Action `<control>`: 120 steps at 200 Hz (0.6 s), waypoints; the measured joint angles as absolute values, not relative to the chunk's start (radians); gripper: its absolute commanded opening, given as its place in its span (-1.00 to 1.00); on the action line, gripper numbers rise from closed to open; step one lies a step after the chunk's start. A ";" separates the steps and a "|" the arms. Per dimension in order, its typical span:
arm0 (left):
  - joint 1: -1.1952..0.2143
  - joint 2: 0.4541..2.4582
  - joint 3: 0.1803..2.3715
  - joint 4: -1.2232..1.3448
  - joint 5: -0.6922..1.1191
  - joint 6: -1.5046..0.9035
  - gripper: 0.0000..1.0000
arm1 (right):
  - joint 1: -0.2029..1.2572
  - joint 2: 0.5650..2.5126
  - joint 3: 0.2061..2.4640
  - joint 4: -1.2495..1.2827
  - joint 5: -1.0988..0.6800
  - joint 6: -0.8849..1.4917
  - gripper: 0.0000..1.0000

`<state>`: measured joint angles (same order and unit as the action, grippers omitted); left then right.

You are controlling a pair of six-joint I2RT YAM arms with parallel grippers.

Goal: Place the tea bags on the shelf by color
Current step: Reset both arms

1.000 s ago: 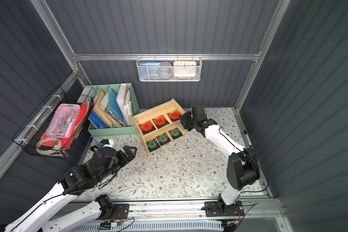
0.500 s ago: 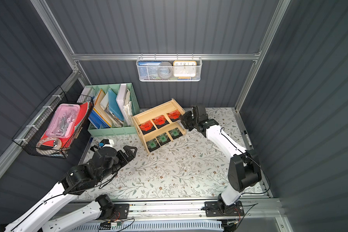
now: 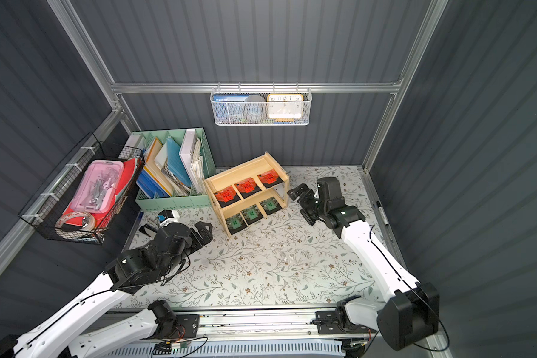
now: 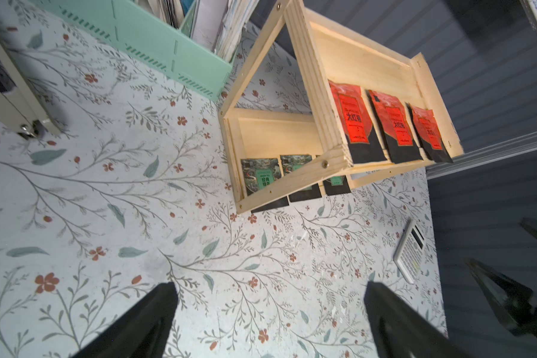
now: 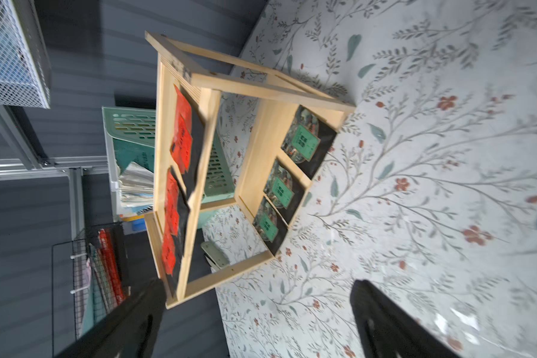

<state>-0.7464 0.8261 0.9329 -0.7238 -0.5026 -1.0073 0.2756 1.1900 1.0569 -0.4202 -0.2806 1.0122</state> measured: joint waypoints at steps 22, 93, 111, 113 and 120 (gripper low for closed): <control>-0.746 0.820 0.881 -0.675 -0.593 -0.904 1.00 | 0.250 1.090 1.000 -0.480 -0.253 0.917 0.98; -0.690 0.824 0.731 -0.450 -0.751 -0.536 1.00 | 0.241 0.913 0.922 -0.616 -0.115 0.527 0.98; -0.626 0.828 0.699 -0.398 -0.743 -0.461 1.00 | 0.241 0.901 0.916 -0.624 -0.086 0.461 0.98; -0.617 0.828 0.695 -0.391 -0.741 -0.453 1.00 | 0.241 0.899 0.913 -0.622 -0.083 0.453 0.98; -0.593 0.830 0.684 -0.372 -0.734 -0.427 1.00 | 0.241 0.890 0.902 -0.621 -0.064 0.435 0.98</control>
<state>-0.5930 0.8295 0.6838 -0.3721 -0.7338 -0.4267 0.2409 0.8902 0.9020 -0.6209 -0.0643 0.4347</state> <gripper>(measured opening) 0.997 0.989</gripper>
